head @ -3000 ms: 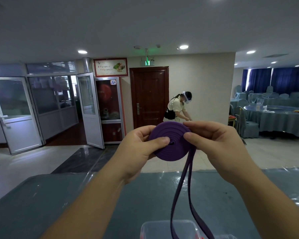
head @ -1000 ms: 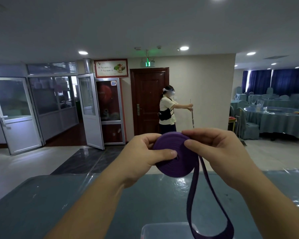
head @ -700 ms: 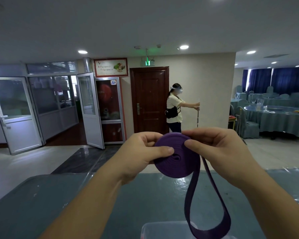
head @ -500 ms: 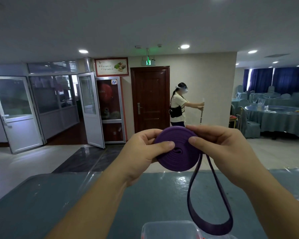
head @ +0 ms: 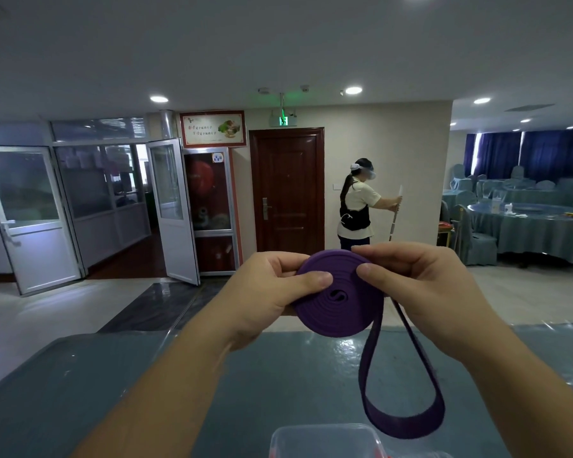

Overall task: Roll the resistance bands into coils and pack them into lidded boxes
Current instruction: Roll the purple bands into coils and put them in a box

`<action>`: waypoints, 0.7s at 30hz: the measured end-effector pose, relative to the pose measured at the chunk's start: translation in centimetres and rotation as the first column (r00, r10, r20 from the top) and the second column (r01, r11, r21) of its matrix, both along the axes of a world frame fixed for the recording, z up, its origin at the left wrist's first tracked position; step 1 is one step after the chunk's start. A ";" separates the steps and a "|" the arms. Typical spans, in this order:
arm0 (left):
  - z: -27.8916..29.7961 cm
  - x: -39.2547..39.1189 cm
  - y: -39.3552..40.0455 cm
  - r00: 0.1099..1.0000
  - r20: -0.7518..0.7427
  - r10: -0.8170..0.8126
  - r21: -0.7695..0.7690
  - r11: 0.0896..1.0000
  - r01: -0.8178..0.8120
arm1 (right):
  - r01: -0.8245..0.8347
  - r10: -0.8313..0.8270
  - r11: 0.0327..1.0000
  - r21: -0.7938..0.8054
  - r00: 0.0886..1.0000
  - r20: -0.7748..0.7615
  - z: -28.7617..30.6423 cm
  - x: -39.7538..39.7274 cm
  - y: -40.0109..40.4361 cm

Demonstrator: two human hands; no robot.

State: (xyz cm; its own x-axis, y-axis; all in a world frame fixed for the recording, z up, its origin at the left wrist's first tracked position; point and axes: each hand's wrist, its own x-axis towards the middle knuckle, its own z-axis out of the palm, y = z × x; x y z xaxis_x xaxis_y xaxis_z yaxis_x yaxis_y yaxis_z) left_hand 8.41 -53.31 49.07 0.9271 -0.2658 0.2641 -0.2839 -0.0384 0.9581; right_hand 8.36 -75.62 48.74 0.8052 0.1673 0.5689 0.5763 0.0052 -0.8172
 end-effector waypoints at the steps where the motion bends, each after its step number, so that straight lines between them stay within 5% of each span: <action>1: 0.0 0.0 0.1 1.000 0.005 0.000 -0.011 1.000 0.001 | -0.013 0.013 1.000 0.021 1.000 -0.003 -0.1 0.0 0.0; 5: -0.5 0.1 0.2 1.000 -0.021 0.006 -0.074 0.997 -0.008 | -0.056 0.057 0.996 0.063 0.998 -0.018 -0.1 -0.1 -0.3; 11: -0.1 -0.1 0.3 1.000 -0.013 -0.023 0.067 0.997 0.024 | -0.078 0.076 0.995 -0.058 0.997 -0.027 0.1 -0.1 -0.2; 17: -1.1 0.9 -0.1 0.999 -0.027 0.030 -0.154 0.987 -0.034 | -0.071 0.072 0.996 0.054 0.997 -0.030 -0.1 0.4 -0.2; 21: -0.9 0.8 0.0 0.999 0.031 0.038 -0.003 0.999 -0.038 | -0.032 0.032 0.999 -0.006 0.999 -0.039 -0.2 0.6 -0.1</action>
